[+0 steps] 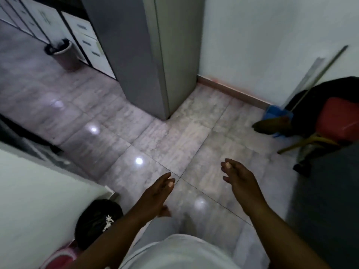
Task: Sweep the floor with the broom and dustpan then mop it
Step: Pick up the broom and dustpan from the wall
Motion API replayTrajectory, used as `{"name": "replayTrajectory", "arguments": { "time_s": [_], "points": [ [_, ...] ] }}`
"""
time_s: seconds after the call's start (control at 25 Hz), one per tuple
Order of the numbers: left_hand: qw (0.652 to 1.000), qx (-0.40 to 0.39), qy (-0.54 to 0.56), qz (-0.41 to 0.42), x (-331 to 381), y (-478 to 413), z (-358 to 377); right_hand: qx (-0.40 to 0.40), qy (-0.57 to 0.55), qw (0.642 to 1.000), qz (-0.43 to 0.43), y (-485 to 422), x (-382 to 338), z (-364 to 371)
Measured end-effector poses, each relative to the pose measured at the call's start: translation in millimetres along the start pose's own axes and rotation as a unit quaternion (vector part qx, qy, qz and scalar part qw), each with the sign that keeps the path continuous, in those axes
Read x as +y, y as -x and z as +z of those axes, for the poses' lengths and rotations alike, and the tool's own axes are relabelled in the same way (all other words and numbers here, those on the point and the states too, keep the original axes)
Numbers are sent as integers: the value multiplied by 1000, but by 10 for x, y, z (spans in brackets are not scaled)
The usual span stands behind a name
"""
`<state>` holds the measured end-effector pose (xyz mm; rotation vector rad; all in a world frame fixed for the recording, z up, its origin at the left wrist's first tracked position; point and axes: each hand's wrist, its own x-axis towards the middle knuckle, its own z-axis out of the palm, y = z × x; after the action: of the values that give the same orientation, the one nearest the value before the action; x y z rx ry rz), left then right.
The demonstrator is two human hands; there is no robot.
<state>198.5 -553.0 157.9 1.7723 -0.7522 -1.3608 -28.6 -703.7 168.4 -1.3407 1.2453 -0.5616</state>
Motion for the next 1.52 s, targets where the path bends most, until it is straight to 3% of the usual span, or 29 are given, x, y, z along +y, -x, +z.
{"name": "replayTrajectory", "arguments": {
  "time_s": [0.28,0.56,0.72,0.92,1.24,1.52],
  "points": [
    [982,-170,-74,24,865,-1390,402,136,-33,989,49,-624,-211,-545],
    [947,-279,-138,81,2017,-2683,991,264,-62,956,110,-925,-146,-1024],
    [934,-297,-163,113,2476,-3354,1527,291,-87,941,147,-1184,103,-1391],
    [933,-289,-181,114,2986,-4057,2420,286,-97,939,165,-1925,257,-2388],
    [934,-290,-183,95,3620,-4835,3411,263,-73,958,92,-3372,-137,-4027],
    [936,-299,-178,49,4076,-6027,3872,278,-69,956,59,-4732,-502,-4957]
  ]
}}
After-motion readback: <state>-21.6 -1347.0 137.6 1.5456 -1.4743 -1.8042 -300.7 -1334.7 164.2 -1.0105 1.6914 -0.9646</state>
